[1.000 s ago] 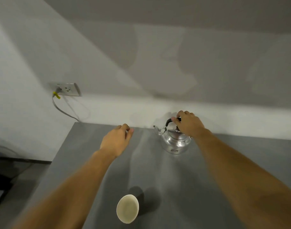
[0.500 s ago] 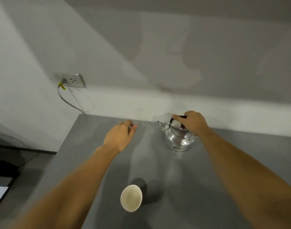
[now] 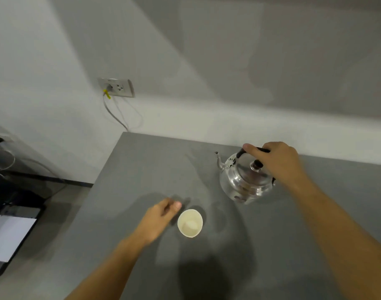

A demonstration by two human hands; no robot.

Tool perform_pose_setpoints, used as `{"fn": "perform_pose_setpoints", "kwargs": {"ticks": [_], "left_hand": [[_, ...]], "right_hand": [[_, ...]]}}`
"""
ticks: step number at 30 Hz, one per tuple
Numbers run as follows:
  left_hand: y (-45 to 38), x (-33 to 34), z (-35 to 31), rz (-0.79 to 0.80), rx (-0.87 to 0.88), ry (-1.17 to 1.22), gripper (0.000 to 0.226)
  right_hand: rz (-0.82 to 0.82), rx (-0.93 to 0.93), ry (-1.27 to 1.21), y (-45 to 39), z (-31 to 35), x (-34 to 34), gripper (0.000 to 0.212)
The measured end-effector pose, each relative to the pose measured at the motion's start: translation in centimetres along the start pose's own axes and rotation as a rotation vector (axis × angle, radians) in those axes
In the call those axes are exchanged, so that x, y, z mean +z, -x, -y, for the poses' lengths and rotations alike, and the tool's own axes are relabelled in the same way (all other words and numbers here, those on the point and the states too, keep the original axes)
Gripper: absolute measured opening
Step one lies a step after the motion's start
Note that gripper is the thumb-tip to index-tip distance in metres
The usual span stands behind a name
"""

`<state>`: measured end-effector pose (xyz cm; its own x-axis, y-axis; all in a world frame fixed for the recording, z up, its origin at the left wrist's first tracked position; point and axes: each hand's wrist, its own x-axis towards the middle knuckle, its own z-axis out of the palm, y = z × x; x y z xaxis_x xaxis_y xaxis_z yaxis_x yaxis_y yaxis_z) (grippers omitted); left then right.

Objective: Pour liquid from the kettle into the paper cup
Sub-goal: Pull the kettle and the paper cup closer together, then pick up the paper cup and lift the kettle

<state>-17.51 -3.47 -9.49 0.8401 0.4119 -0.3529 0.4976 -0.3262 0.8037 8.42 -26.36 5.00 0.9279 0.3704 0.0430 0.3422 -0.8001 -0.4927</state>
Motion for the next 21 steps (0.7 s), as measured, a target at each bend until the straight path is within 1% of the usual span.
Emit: {"fn": "perform_pose_setpoints", "kwargs": {"ticks": [2, 7, 9, 14, 18, 21], "left_hand": [[1.4, 1.1, 1.5, 0.049, -0.001, 0.062, 0.048], [2.1, 3.4, 3.6, 0.132, 0.03, 0.133, 0.093], [1.8, 4.1, 3.8, 0.137, 0.041, 0.156, 0.1], [0.8, 5.8, 3.5, 0.054, 0.119, 0.139, 0.091], [0.4, 6.7, 3.0, -0.003, 0.111, 0.135, 0.075], [0.1, 7.1, 2.8, -0.023, 0.102, 0.14, 0.071]], "right_hand": [[-0.008, -0.007, -0.039, 1.9, 0.4, -0.6, 0.071], [0.024, -0.018, -0.055, 5.6, 0.9, -1.6, 0.07], [0.04, -0.02, -0.037, 6.8, 0.9, -1.6, 0.073], [0.079, -0.039, -0.015, 9.2, 1.2, -0.6, 0.078], [0.085, -0.055, 0.022, 10.2, 1.4, 0.0, 0.08], [0.097, -0.054, 0.056, 10.6, 1.8, 0.3, 0.075]]}}
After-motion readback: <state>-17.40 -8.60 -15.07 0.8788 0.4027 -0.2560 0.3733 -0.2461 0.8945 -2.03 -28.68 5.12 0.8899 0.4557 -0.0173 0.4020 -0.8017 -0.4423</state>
